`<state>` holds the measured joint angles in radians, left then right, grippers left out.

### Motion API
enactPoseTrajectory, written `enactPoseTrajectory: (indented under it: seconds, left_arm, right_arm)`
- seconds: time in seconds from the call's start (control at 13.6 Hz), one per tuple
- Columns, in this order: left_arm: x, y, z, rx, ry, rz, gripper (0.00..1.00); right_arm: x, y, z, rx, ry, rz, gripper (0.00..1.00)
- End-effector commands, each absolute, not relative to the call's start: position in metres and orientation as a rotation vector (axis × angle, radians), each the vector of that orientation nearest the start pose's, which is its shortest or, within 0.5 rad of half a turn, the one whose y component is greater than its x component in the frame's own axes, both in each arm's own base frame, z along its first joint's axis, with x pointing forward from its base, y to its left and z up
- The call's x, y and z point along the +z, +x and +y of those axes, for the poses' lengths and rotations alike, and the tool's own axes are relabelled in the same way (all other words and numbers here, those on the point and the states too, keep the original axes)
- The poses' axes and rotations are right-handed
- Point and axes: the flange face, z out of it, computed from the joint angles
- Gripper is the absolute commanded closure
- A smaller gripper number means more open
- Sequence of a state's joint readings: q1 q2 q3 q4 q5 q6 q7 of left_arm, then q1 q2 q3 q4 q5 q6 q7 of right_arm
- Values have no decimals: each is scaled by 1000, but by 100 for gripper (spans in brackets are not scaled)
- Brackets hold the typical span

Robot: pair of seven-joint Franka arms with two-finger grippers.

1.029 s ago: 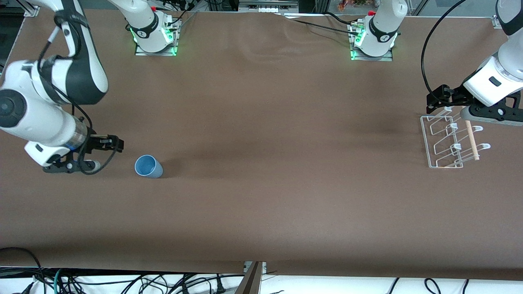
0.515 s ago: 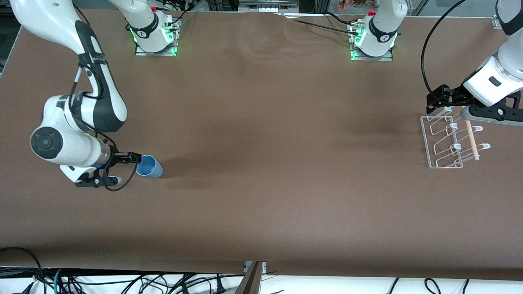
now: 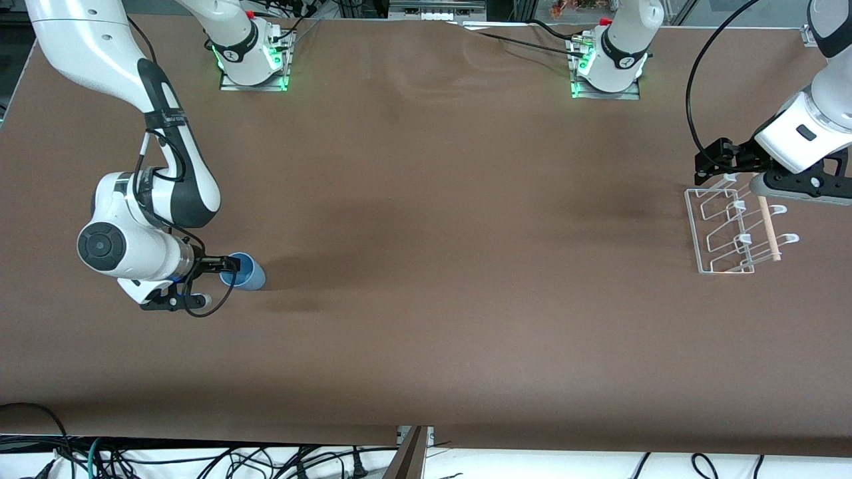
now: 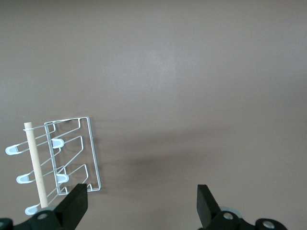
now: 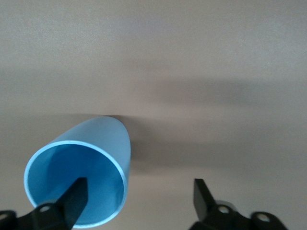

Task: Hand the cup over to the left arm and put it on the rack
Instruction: 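Close the right gripper on the blue cup's rim, then lift the cup with the right gripper while the left gripper approaches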

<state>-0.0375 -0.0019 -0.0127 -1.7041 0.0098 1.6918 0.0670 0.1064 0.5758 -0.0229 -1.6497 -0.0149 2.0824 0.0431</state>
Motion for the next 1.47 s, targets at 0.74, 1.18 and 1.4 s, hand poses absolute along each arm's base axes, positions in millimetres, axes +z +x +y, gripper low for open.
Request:
enactPoseTrajectory:
  seconds: [0.74, 1.18, 1.4]
  left_arm:
    - [575, 560, -29, 2, -3144, 180, 0]
    - [575, 560, -29, 2, -3144, 182, 0]
    - [575, 560, -29, 2, -3144, 182, 0]
  right_arm:
    - [281, 675, 89, 175, -2955, 62, 100]
    - [352, 686, 191, 134, -2698, 1, 100]
    - [369, 686, 250, 164, -2559, 102, 100]
